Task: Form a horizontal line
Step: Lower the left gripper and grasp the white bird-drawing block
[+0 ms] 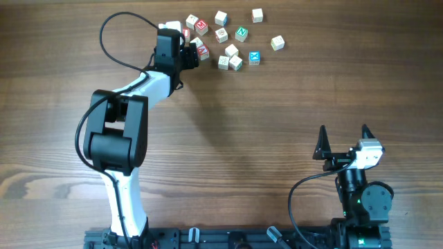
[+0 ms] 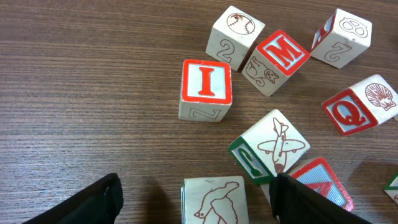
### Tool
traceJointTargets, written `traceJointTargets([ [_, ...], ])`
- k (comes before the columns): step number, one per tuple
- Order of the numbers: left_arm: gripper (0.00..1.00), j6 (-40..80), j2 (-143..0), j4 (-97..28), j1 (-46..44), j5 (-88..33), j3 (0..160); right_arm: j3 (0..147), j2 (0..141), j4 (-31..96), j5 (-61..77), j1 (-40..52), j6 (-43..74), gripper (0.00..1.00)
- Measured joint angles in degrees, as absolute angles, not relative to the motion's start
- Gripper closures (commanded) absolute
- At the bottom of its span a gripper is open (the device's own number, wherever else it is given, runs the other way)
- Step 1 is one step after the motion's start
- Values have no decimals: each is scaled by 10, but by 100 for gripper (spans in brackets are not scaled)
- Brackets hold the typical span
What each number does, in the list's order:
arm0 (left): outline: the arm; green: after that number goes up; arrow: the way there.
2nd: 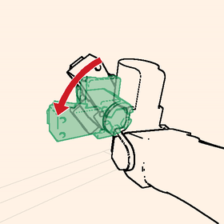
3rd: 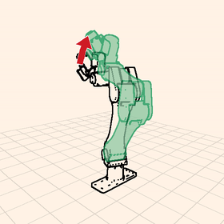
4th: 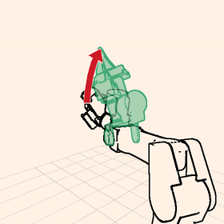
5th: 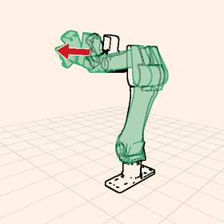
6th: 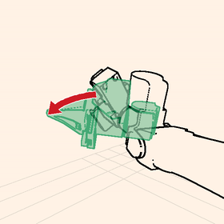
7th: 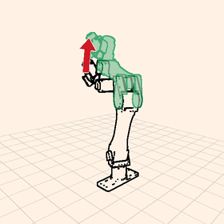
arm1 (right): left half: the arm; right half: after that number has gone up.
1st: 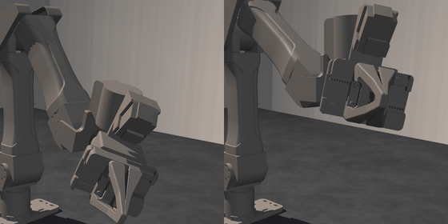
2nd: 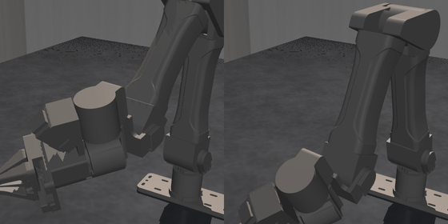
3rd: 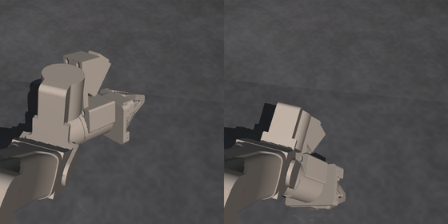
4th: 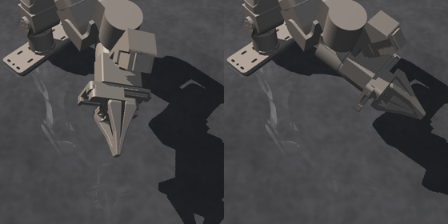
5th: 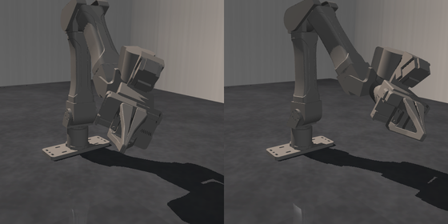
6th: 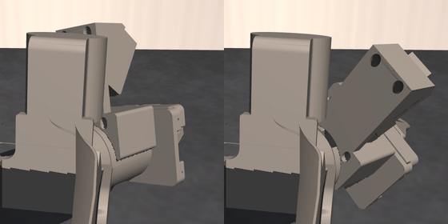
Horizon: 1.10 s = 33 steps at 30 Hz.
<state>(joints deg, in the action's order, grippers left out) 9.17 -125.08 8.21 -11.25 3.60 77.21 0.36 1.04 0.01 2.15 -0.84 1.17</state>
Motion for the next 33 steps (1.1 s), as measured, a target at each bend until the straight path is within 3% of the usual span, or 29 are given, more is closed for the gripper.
traceJointTargets([
  [11, 21, 88, -1263, 114, -112, 36, 772, 4, 10, 0, 22, -8, 12, 0],
  [24, 52, 75, -1290, 121, -112, 38, 773, 4, 10, 0, 22, -8, 12, 0],
  [33, 64, 69, -1290, 120, -112, 38, 773, 4, 10, 0, 22, -8, 12, 0],
])
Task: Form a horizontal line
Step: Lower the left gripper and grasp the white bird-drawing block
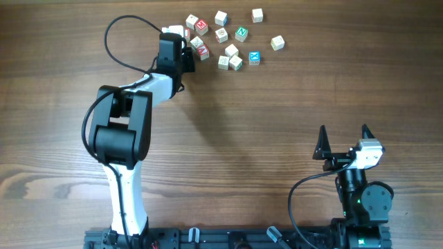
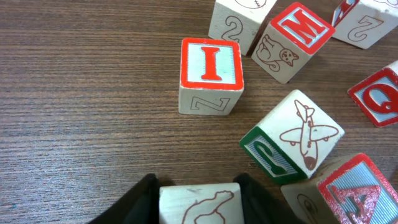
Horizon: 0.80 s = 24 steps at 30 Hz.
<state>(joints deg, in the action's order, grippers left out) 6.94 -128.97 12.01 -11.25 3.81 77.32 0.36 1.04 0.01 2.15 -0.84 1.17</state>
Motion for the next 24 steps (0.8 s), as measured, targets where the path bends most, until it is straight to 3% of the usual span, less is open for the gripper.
traceJointTargets([
  [3, 72, 68, -1288, 120, -112, 38, 773, 4, 10, 0, 22, -8, 12, 0],
  [8, 74, 67, -1279, 107, -112, 38, 773, 4, 10, 0, 22, -8, 12, 0],
  [24, 69, 67, -1144, -38, -124, 38, 773, 4, 10, 0, 22, -8, 12, 0],
])
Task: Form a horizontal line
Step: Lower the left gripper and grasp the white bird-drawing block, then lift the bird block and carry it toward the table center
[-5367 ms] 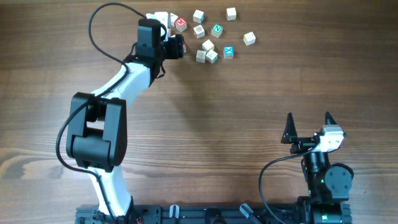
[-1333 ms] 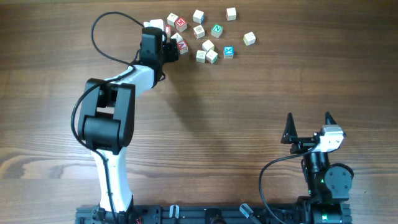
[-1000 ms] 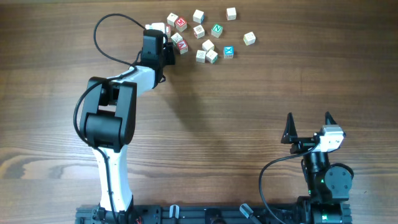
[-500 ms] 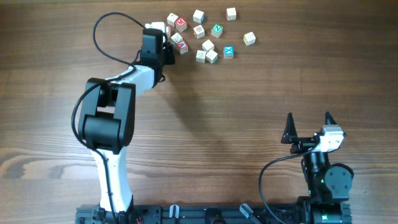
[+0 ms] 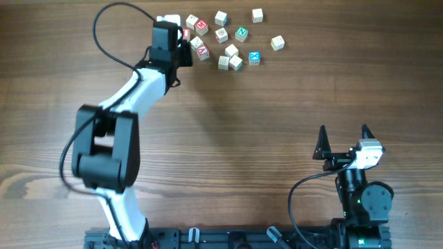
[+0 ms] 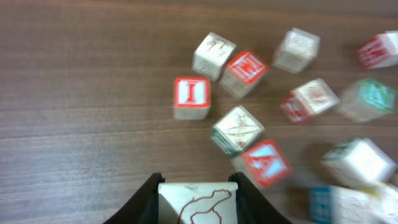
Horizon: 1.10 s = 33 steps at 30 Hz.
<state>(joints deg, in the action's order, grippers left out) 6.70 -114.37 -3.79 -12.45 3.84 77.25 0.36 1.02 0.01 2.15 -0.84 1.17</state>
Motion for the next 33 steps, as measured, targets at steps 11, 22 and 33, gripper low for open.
traceJointTargets([
  [11, 73, 109, -1048, -184, -221, 81, 773, 4, 10, 0, 22, -8, 12, 0],
  [22, 75, 258, -1048, -228, -298, 143, 747, 4, 10, 0, 22, -8, 12, 0],
  [33, 71, 308, -1048, -63, -308, 152, 609, 4, 10, 0, 22, -8, 12, 0],
])
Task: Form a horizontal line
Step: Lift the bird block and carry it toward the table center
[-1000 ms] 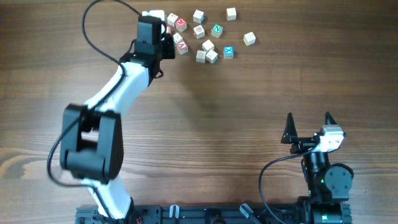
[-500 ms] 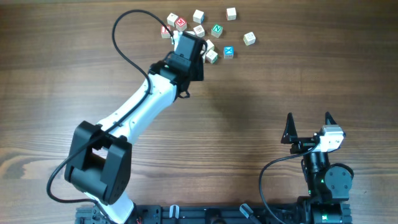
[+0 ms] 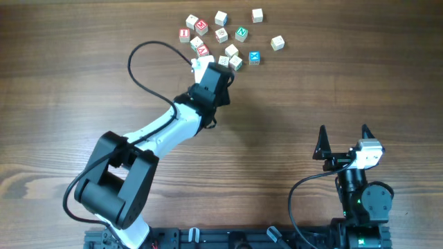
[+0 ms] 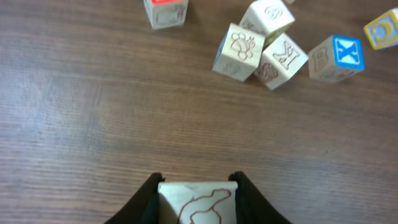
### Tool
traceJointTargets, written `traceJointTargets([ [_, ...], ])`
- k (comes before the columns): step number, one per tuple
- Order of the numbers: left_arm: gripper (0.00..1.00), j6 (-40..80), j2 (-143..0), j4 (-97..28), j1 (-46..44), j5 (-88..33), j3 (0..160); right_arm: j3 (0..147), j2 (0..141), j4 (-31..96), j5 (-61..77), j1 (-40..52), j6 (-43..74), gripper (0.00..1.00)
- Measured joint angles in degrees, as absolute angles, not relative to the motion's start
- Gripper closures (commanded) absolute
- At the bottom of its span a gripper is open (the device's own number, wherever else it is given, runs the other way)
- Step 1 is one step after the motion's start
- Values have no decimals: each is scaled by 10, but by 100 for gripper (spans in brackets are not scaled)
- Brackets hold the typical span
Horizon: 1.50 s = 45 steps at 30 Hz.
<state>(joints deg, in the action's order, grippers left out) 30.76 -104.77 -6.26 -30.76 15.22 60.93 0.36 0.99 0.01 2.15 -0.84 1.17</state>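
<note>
My left gripper (image 4: 198, 199) is shut on a white block with a brown animal outline (image 4: 198, 202), held above the table. In the overhead view the left gripper (image 3: 205, 69) sits just below the cluster of letter blocks (image 3: 228, 38) at the top centre, and the held block (image 3: 201, 66) shows as a white corner at its tip. Ahead of it in the left wrist view lie a pale picture block (image 4: 238, 51), a K block (image 4: 283, 59) and a blue X block (image 4: 337, 56). My right gripper (image 3: 344, 142) rests open at the lower right, far from the blocks.
Several blocks lie scattered at the top: a red I block (image 3: 185, 34), a red M block (image 3: 201, 27), a green N block (image 3: 241, 32) and a lone pale block (image 3: 277, 43). Bare wooden table (image 3: 277, 104) spreads below the cluster. A black cable (image 3: 138, 62) loops left of the left arm.
My left gripper, still shut on the animal block, has moved from the cluster's left edge to a spot right and nearer, below the cluster. The wrist view now shows different blocks.
My left gripper stood open around the animal block at the cluster's left side. It then shut on that block, then held it higher with the cluster seen from farther off. Now the block is carried below the cluster. The right arm stayed still throughout.
</note>
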Motion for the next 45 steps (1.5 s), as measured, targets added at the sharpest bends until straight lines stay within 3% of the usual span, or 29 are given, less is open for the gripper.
traceJointTargets([
  [18, 69, 254, -1124, 31, -308, 154, 580, 4, 10, 0, 22, -8, 12, 0],
  [45, 66, 230, -1127, 48, -339, 186, 580, 4, 10, 0, 22, -8, 12, 0],
])
